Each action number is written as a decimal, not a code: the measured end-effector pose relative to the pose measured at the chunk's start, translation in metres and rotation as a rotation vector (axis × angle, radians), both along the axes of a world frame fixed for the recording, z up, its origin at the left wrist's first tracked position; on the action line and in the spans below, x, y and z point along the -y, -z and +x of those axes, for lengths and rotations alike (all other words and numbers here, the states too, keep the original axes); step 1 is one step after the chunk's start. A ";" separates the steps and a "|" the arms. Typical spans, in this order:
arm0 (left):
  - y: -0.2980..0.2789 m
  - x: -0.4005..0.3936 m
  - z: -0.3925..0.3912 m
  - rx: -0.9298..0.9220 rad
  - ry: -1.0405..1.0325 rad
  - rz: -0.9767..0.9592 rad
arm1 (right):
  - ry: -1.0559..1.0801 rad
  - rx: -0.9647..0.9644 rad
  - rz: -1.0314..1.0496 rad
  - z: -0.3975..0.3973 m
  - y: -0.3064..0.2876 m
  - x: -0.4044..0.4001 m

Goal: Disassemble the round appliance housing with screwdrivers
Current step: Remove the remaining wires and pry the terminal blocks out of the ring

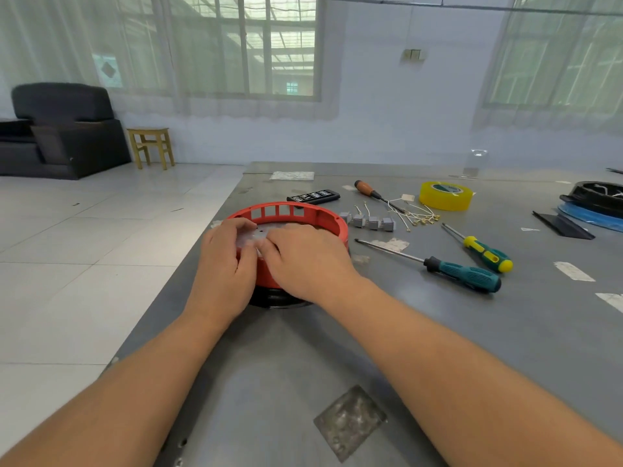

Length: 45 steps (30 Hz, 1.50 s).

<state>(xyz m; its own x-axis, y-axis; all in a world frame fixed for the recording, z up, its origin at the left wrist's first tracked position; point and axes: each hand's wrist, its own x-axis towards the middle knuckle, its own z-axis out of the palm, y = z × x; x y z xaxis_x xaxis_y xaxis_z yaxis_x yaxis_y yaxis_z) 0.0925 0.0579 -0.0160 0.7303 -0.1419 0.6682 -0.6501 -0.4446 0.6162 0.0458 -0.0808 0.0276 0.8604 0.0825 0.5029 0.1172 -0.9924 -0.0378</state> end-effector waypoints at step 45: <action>0.006 -0.001 0.024 -0.183 -0.083 -0.077 | 0.091 -0.037 0.198 0.045 0.004 -0.007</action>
<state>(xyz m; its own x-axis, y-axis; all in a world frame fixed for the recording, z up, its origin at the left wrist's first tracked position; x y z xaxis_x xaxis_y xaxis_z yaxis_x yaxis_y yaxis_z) 0.1161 0.0586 -0.0220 0.8473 -0.0299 0.5303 -0.4877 -0.4392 0.7545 0.0911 -0.0733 0.0231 0.8780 -0.0933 0.4695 0.0226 -0.9716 -0.2354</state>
